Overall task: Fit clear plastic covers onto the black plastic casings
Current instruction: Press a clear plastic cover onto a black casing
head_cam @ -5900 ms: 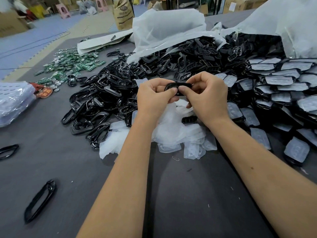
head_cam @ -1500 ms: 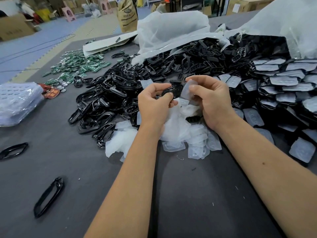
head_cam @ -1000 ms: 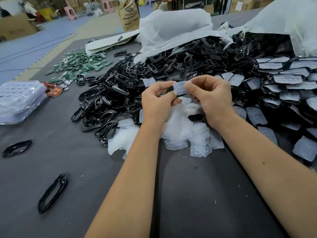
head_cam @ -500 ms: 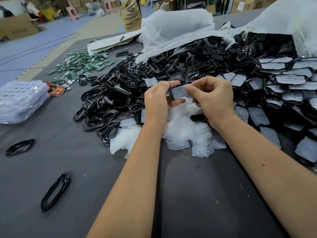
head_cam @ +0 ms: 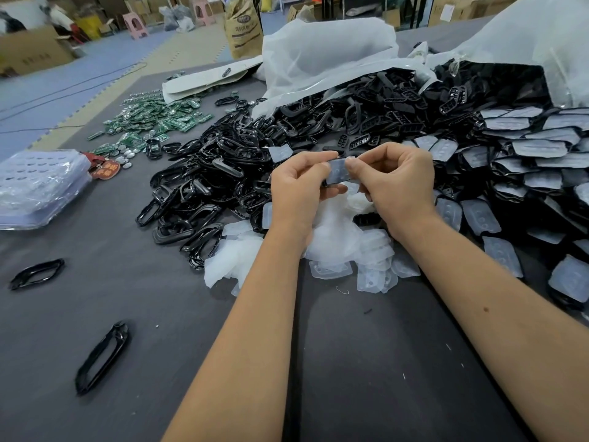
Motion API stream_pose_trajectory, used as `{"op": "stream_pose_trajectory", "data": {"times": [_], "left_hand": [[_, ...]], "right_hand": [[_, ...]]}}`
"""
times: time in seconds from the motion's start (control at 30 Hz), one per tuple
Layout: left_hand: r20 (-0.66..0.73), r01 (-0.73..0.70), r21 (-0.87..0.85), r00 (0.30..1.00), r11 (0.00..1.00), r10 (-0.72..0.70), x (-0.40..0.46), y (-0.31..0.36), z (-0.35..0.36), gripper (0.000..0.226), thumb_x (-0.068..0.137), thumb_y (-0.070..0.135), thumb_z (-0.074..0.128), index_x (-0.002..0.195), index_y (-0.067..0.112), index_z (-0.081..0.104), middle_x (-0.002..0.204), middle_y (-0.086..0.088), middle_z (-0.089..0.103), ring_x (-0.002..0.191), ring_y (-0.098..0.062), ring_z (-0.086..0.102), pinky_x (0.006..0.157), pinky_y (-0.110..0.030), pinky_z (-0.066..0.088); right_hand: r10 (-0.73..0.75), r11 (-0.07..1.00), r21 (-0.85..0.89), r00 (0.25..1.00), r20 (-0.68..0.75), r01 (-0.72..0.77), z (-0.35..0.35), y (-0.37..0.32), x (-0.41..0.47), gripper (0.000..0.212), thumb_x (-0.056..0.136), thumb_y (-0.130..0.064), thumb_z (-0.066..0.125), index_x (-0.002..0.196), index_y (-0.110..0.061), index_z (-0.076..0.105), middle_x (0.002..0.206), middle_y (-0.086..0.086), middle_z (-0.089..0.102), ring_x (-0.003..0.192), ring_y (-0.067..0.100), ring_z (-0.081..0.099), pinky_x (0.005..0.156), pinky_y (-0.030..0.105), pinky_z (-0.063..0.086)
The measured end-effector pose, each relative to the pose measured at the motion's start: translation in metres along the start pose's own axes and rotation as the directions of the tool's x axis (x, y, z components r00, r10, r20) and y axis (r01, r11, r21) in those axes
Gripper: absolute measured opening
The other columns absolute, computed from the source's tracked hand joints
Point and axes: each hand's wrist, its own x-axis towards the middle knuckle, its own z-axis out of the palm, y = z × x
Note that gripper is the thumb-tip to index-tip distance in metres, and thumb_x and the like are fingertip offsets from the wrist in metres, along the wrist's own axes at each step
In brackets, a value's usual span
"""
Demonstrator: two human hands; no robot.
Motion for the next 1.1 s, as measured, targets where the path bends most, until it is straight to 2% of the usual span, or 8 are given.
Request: {"op": "stream_pose_trajectory", "data": {"times": [0.1,0.23,0.37,0.57,0.73,0.93,1.1], "left_hand": [[0.005,-0.011,0.041,1.0,0.999,0.011,-0.0003,-0.0004,0.0005,0.022,0.092,-0.007,0.062,0.094,0.009,0.078,0.085,-0.011,0.076,0.065,-0.025,0.071,0.065,-0.029,0.06],[-0.011,-0.002,0.054,1.0,0.999,0.003,-0.0007,0.0014,0.0006,0.026,0.089,-0.011,0.064,0.095,0.011,0.077,0.084,-0.011,0.076,0.063,-0.024,0.071,0.06,-0.022,0.056],[-0.013,-0.002,0.068,1.0,0.998,0.003,-0.0016,0.0018,0.0012,0.025,0.09,-0.012,0.064,0.099,0.009,0.076,0.09,-0.017,0.075,0.062,-0.022,0.07,0.06,-0.02,0.055],[-0.02,0.002,0.068,1.0,0.998,0.0,-0.0019,0.002,0.0012,0.021,0.091,-0.01,0.065,0.099,0.006,0.075,0.092,-0.018,0.074,0.06,-0.021,0.07,0.059,-0.02,0.054],[-0.021,-0.01,0.084,1.0,0.996,0.012,-0.0025,0.0015,0.0017,0.016,0.091,-0.006,0.069,0.097,0.008,0.075,0.099,-0.023,0.075,0.064,-0.022,0.069,0.06,-0.021,0.054],[-0.015,-0.032,0.105,0.999,0.994,0.034,-0.0019,0.0007,0.0012,0.016,0.091,-0.006,0.069,0.097,0.008,0.074,0.1,-0.023,0.074,0.064,-0.022,0.069,0.062,-0.023,0.055],[-0.013,-0.032,0.106,0.999,0.994,0.034,-0.0016,0.0003,0.001,0.017,0.092,-0.008,0.067,0.097,0.007,0.074,0.097,-0.021,0.074,0.059,-0.019,0.067,0.06,-0.021,0.054]], "right_hand": [[-0.016,0.999,-0.044,1.0,-0.017,0.015,0.0002,0.0013,0.0009,0.016,0.082,-0.024,0.086,0.073,-0.02,0.073,0.067,-0.001,0.075,0.058,0.016,0.07,0.058,0.032,0.057],[-0.04,0.997,-0.066,0.999,-0.03,0.038,0.0002,0.0011,0.0008,0.014,0.082,-0.022,0.085,0.075,-0.019,0.074,0.069,-0.002,0.075,0.065,0.018,0.074,0.069,0.042,0.064],[-0.05,0.997,-0.058,0.998,-0.037,0.048,0.0004,0.0006,0.0003,0.015,0.082,-0.023,0.086,0.073,-0.021,0.073,0.067,-0.004,0.074,0.064,0.016,0.073,0.069,0.042,0.064],[-0.063,0.996,-0.062,0.997,-0.035,0.061,0.0006,0.0004,0.0001,0.015,0.082,-0.024,0.086,0.074,-0.021,0.073,0.069,-0.001,0.074,0.067,0.02,0.073,0.068,0.044,0.063],[-0.071,0.995,-0.068,0.997,-0.024,0.07,0.0008,0.0001,0.0002,0.016,0.082,-0.024,0.086,0.073,-0.022,0.073,0.068,-0.002,0.073,0.062,0.015,0.069,0.065,0.039,0.062],[-0.063,0.996,-0.072,0.998,-0.026,0.061,0.0006,0.0014,0.0015,0.015,0.081,-0.026,0.085,0.074,-0.022,0.073,0.068,-0.002,0.074,0.065,0.019,0.072,0.067,0.042,0.063],[-0.056,0.996,-0.074,0.998,-0.015,0.055,0.0013,0.0042,0.0027,0.016,0.081,-0.029,0.085,0.073,-0.022,0.073,0.067,-0.004,0.074,0.063,0.015,0.071,0.066,0.039,0.062]]}}
